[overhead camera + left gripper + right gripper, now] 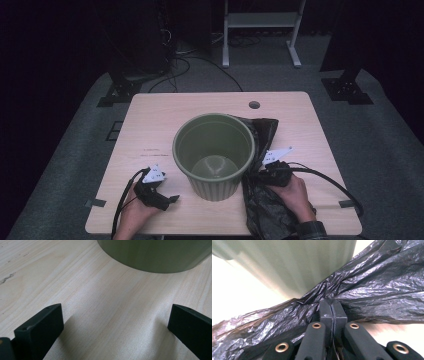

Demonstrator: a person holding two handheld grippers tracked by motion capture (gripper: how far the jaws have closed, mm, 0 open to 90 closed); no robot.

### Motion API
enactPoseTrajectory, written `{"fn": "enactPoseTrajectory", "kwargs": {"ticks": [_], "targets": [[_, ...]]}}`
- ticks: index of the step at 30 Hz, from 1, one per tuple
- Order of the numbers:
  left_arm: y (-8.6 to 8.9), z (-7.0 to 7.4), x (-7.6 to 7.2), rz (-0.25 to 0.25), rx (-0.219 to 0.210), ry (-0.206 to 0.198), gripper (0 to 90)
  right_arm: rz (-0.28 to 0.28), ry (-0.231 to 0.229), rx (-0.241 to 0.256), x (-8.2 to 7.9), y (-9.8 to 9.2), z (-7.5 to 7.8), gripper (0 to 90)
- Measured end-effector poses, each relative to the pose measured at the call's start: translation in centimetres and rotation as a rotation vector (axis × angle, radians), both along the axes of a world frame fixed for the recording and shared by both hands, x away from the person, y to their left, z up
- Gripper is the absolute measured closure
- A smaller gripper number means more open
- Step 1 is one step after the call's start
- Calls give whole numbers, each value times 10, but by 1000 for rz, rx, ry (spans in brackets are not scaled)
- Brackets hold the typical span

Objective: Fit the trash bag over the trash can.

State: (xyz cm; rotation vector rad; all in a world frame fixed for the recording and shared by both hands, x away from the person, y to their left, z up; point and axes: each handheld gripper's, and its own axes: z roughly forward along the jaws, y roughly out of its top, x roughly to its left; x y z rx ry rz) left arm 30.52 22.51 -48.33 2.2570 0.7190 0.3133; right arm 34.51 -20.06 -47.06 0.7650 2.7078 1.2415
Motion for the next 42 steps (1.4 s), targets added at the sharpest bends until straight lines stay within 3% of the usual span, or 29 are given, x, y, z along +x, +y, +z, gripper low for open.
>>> {"fn": "enactPoseTrajectory", "kwargs": {"ticks": [10,24,33,37,42], "targets": [[0,0,0,0,0,0,0,53,1,55,-11,-4,23,894],[0,0,0,0,1,0,0,169,-57,117,-28,1,69,894],[0,0,0,-3,2,-1,0,241,-94,183,-42,-4,104,894],[0,0,0,-2,2,-1,0,260,-106,194,-46,-6,115,893],[0,0,0,-1,1,-2,0,295,-114,245,-51,-13,127,893]]}}
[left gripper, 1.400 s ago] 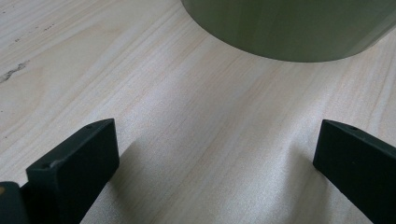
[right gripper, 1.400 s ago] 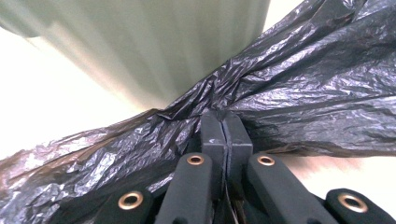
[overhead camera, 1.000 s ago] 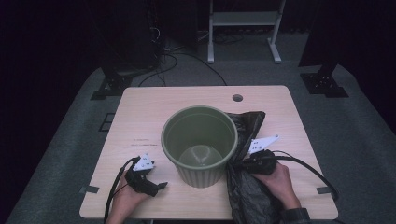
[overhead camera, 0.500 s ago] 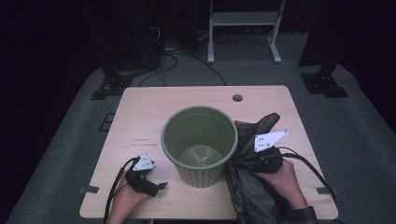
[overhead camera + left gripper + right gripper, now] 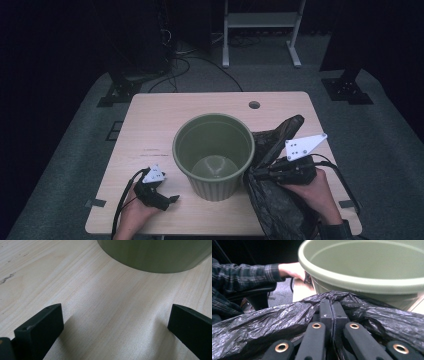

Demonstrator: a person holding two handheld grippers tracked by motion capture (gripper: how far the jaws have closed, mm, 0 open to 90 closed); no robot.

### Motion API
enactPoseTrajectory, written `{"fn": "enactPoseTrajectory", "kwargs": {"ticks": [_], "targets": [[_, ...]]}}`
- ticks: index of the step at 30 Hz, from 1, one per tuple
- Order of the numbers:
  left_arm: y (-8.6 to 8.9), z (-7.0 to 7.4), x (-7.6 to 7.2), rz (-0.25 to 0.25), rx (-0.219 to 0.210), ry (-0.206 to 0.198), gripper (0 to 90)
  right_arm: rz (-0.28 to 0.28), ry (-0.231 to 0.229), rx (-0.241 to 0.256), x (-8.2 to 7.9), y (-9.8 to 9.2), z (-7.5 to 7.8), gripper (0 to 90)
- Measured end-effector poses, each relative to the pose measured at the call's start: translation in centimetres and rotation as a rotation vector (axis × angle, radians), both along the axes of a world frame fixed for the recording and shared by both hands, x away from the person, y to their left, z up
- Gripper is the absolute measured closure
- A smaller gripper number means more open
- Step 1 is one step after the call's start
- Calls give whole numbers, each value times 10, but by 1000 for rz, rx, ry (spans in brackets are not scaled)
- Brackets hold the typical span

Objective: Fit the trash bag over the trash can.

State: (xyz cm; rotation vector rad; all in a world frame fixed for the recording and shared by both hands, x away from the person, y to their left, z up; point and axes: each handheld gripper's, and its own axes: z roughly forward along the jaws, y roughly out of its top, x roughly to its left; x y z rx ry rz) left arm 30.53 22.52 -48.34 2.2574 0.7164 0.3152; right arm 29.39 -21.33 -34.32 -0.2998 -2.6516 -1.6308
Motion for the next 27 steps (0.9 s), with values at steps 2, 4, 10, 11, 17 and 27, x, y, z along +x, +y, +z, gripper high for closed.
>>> {"fn": "enactPoseTrajectory", "kwargs": {"ticks": [2,4,10,11,17,27], "targets": [[0,0,0,0,0,0,0,15,-12,21,-2,-2,8,893],[0,0,0,0,0,0,0,27,-16,38,-3,-3,13,893],[0,0,0,0,0,0,0,53,-43,82,-2,3,30,892],[0,0,0,0,0,0,0,57,-42,83,-1,4,33,892],[0,0,0,0,0,0,0,59,-63,90,6,17,46,892],[0,0,0,0,0,0,0,81,-65,99,20,45,64,892]]}}
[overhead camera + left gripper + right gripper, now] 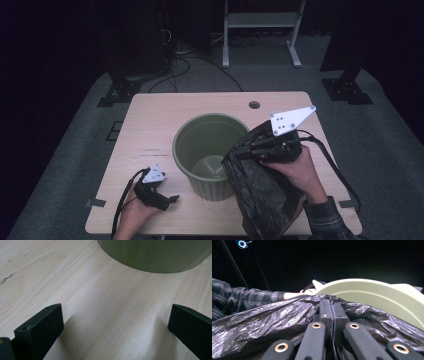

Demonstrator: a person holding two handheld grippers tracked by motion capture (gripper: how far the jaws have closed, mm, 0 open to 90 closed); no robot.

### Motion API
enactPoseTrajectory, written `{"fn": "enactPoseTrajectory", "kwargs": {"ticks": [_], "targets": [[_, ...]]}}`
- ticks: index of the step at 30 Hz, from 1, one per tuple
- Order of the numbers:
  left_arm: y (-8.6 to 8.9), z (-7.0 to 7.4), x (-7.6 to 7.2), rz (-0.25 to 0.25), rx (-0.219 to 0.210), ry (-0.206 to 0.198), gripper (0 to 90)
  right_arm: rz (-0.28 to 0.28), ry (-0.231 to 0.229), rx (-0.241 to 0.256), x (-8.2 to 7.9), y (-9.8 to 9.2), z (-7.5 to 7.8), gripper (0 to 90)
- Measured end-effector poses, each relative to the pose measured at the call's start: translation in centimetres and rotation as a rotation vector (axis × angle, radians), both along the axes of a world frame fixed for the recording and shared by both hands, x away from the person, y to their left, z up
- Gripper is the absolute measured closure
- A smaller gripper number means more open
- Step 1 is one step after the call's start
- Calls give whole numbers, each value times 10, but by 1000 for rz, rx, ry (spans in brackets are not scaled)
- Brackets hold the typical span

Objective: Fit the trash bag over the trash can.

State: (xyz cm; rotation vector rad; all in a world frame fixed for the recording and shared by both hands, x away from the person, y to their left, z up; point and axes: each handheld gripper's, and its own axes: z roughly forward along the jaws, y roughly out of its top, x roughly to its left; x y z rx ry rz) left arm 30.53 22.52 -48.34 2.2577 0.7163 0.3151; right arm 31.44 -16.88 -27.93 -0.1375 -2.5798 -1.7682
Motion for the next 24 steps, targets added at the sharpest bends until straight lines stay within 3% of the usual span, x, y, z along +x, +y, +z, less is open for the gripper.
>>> {"fn": "enactPoseTrajectory", "kwargs": {"ticks": [12,24], "targets": [[0,0,0,0,0,0,0,22,-22,-29,18,50,25,892],[0,0,0,0,-1,-1,0,60,-31,-4,34,99,44,891]]}}
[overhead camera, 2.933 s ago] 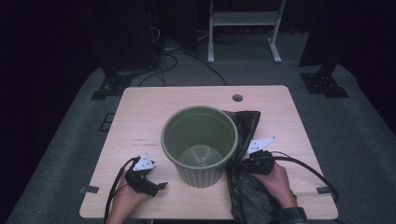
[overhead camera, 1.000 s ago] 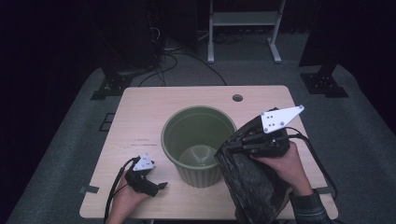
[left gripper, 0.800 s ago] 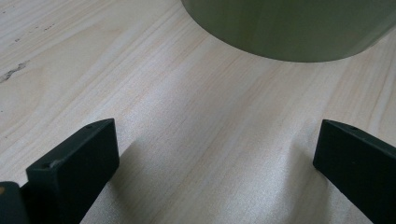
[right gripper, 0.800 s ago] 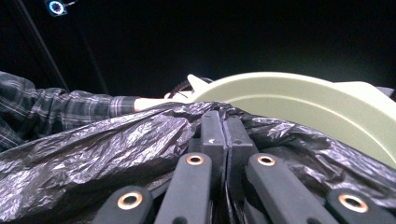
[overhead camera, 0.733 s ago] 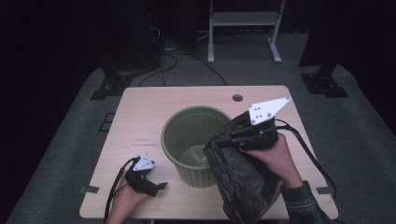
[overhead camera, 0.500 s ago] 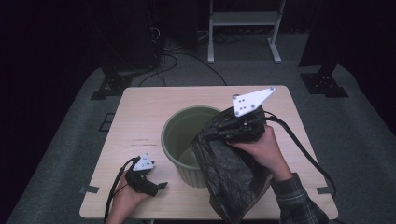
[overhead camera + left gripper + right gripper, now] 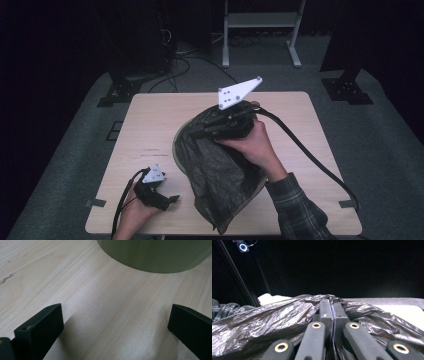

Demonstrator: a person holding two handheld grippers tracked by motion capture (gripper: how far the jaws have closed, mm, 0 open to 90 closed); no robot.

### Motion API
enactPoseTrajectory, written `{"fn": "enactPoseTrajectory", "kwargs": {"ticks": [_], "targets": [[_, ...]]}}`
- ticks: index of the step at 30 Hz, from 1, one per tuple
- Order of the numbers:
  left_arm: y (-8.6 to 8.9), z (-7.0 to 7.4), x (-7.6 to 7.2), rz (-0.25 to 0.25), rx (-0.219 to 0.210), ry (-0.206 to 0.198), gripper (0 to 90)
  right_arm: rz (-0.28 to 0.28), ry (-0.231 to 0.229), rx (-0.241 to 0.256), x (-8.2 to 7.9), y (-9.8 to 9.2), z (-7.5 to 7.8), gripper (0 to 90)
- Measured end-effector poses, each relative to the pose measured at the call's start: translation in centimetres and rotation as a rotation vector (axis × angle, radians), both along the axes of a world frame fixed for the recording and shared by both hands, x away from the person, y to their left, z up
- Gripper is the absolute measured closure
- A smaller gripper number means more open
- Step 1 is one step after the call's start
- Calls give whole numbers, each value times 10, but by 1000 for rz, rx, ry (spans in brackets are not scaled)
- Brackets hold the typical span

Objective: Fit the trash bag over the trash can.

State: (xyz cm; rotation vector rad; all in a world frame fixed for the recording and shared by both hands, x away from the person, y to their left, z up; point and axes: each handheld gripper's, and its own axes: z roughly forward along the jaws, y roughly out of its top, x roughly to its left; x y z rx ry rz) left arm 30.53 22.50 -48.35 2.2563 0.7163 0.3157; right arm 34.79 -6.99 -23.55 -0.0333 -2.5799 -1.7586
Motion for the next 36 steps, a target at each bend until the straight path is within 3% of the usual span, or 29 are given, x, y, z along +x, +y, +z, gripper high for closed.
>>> {"fn": "enactPoseTrajectory", "kwargs": {"ticks": [11,18,27,30,36], "targets": [[0,0,0,-3,1,0,0,65,6,26,16,56,14,891],[0,0,0,-4,0,2,0,97,38,48,22,77,11,890],[0,0,0,-6,2,-1,0,70,59,15,22,60,-8,887],[0,0,0,-7,2,0,0,41,49,-19,20,52,-14,886],[0,0,0,-8,2,1,0,0,74,-33,23,32,-27,881]]}}
